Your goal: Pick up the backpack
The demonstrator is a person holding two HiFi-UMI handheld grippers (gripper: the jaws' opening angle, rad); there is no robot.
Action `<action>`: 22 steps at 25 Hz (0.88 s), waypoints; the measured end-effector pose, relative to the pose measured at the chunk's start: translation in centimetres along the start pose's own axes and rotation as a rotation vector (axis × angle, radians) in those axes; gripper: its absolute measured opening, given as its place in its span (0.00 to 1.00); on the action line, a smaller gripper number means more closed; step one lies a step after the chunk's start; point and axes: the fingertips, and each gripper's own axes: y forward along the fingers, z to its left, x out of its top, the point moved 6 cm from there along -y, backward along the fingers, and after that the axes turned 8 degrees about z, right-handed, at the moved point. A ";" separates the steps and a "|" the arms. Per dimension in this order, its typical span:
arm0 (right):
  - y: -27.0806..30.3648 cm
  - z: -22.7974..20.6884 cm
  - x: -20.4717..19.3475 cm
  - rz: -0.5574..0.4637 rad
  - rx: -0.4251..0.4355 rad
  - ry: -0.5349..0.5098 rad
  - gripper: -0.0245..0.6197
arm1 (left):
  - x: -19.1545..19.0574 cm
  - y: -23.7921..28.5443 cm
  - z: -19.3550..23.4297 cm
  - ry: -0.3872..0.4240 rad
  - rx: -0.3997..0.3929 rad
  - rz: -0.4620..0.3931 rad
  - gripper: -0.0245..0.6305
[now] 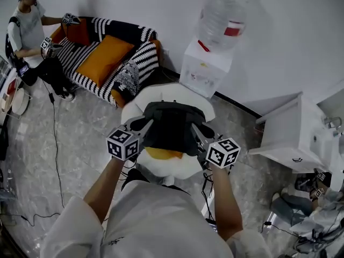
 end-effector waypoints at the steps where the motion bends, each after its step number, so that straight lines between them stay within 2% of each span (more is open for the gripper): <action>1: -0.2 0.2 0.2 0.001 0.004 -0.006 0.10 | 0.1 -0.2 -0.2 0.000 0.004 -0.008 0.09; 5: -0.7 1.0 1.2 -0.008 0.016 -0.025 0.10 | 0.9 -1.0 -0.6 0.002 0.005 -0.032 0.09; 11: -1.1 3.2 2.8 -0.024 -0.001 -0.092 0.11 | 2.7 -2.7 -0.3 0.030 -0.039 -0.066 0.09; 22: -1.9 6.2 5.9 -0.124 -0.040 -0.089 0.11 | 6.4 -5.3 -0.2 0.107 -0.133 -0.108 0.09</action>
